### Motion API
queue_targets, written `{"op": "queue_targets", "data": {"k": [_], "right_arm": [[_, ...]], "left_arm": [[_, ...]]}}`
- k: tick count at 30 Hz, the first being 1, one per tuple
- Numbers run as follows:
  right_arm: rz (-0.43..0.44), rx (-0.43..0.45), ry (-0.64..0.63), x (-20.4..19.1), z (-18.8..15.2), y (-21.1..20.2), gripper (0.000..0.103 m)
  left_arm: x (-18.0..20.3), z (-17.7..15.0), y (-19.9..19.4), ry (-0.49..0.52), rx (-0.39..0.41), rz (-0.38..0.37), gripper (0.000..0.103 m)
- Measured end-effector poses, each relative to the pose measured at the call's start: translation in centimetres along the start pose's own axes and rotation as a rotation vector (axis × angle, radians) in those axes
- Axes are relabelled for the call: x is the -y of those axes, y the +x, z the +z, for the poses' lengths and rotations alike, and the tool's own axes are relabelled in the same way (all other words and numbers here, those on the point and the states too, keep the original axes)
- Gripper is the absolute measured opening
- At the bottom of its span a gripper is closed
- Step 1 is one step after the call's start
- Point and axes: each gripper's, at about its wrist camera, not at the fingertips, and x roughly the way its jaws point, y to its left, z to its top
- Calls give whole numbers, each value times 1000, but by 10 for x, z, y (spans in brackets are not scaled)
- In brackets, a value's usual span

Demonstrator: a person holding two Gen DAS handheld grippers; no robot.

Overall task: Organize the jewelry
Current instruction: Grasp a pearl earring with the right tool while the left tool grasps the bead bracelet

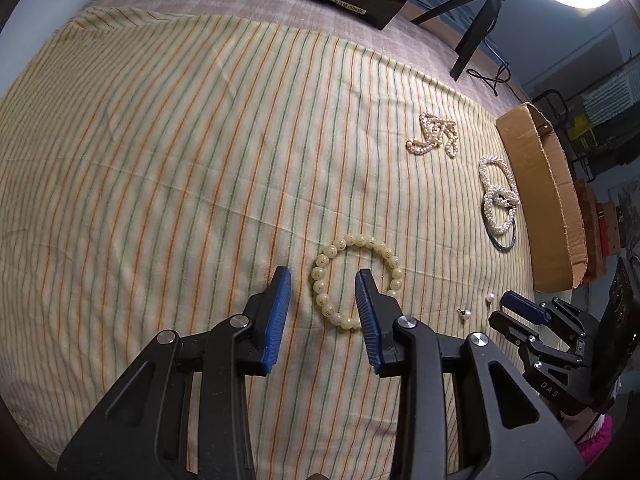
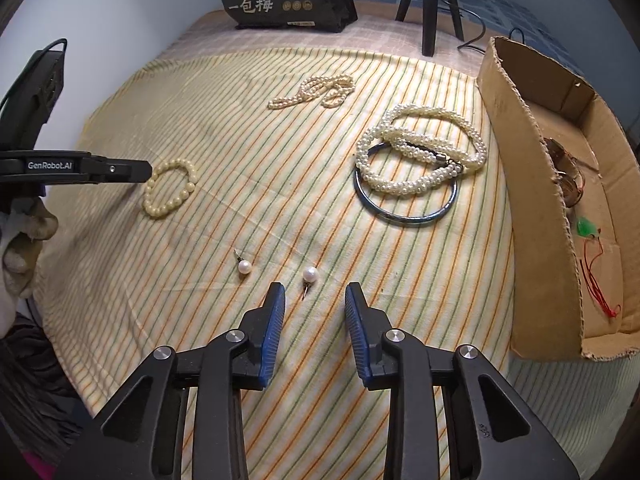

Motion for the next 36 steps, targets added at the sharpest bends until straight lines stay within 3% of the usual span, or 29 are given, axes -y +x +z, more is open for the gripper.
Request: {"op": "queue_targets", "data": {"k": [13,19,23,28,36], "right_arm": [[5,-8,-13,-4,6,10,23],[-18,-15,-34,-8,9,17,19],[-46,-17,-61,-13,9,18,10],[-47,-13,-64,-13,7,17,7],[-32,39,-52,-13,10,-2,7]], "left_arm": [[17,1,18,79,-1,72,33],[22,-2,23,117,13,117,24],[19,-1,23,122,21,136,7],[14,0,16,95,26,106,5],[9,2,-17,30,83,-7,5]]}}
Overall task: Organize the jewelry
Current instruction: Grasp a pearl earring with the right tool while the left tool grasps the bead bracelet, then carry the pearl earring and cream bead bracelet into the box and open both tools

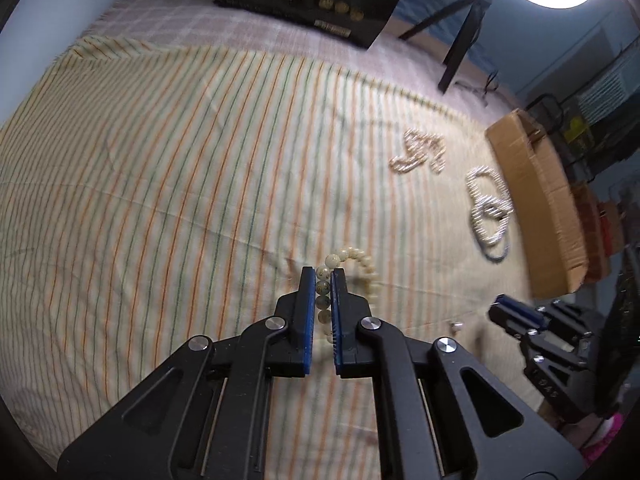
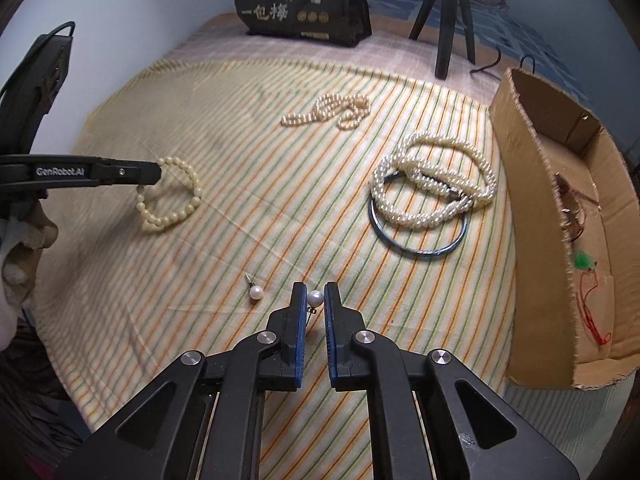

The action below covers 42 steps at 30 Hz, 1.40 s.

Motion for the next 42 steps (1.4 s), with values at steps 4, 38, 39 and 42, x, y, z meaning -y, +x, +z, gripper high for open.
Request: {"op": "queue_targets", "data": {"k": [4,38,39,42], "right_arm": [[5,25,5,0,2,-10,7],[-109,238,207,116,-6,-117,7],[-114,239,210,120,-7,-118,7],[-125,240,227,133,-9,-121,7]], "left_arm": [[7,-1,-17,2,35,-45,5],[191,4,-43,255,134,-291,5],[196,4,-43,262,132,-296,5],[216,2,-39,287,126,-314,5]]}}
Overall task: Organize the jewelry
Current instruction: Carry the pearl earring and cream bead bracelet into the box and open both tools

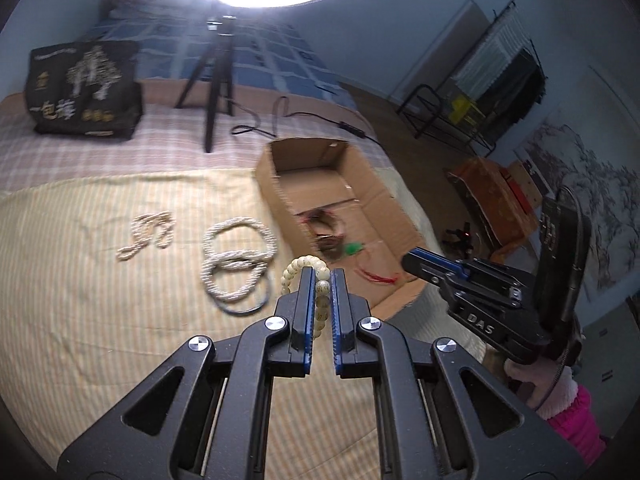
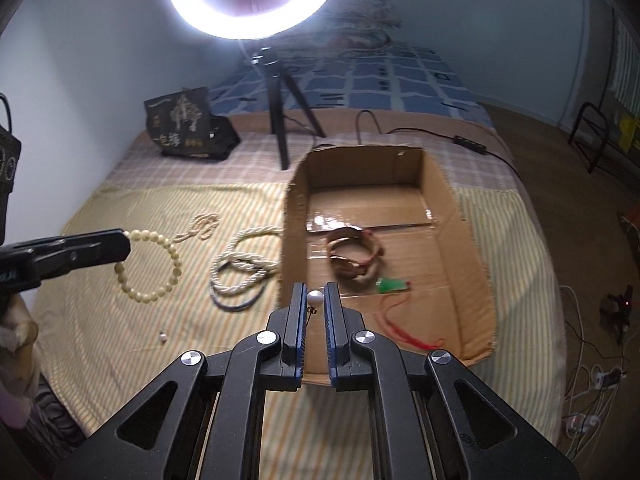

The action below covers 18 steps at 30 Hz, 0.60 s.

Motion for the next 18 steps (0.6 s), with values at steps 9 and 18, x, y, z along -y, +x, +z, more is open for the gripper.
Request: {"op": "queue_targets", "data": {"k": [9,18], "right_arm": [[-20,-2,45,36,7,5,7],[-34,-19,84,60,4,15,7]], "left_arm": [[46,6,40,57,-40,-44,5],[59,5,71,78,-81,-38,5]]}}
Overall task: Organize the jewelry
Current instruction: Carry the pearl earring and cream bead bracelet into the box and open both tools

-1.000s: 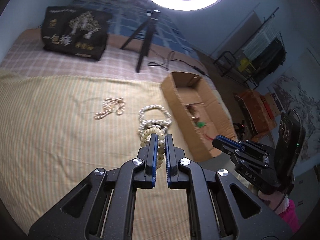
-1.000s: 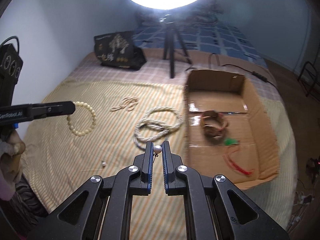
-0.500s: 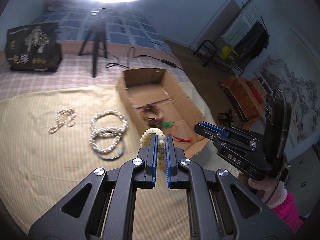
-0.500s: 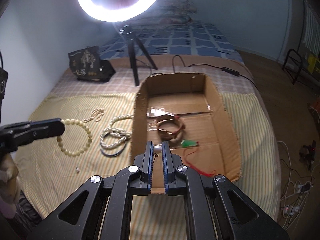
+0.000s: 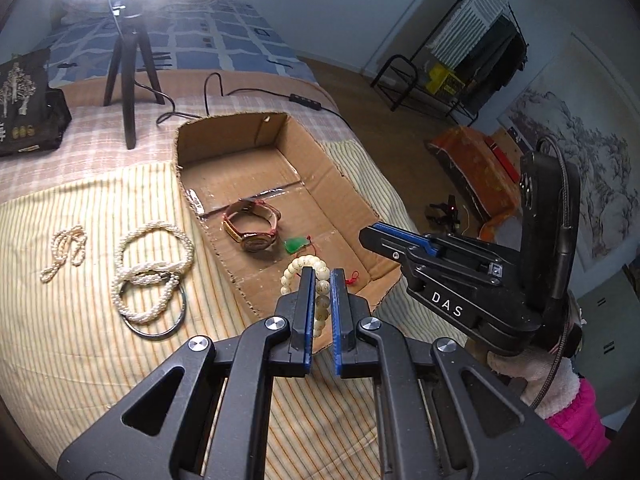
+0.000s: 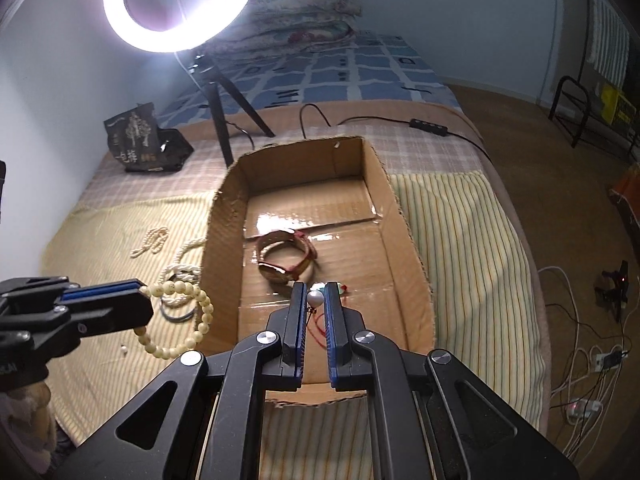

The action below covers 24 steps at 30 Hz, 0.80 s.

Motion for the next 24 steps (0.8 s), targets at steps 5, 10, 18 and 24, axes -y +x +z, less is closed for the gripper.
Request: {"op": "queue_targets", "data": {"k": [5,10,18,24], "right_arm": [[-4,-13,2,4,-2,7,7],[-4,-18,3,4,-2,10,7],[-19,-8,-10,2,-2,10,12],[-39,5,-6,3,-1,7,40]], "left_arm": [[4,-2,14,7,-24,15,5],[4,-4,19,9,-34,34,5],[4,-4,18,31,-35,71,5],[3,-7,14,53,-28,101,20]]}}
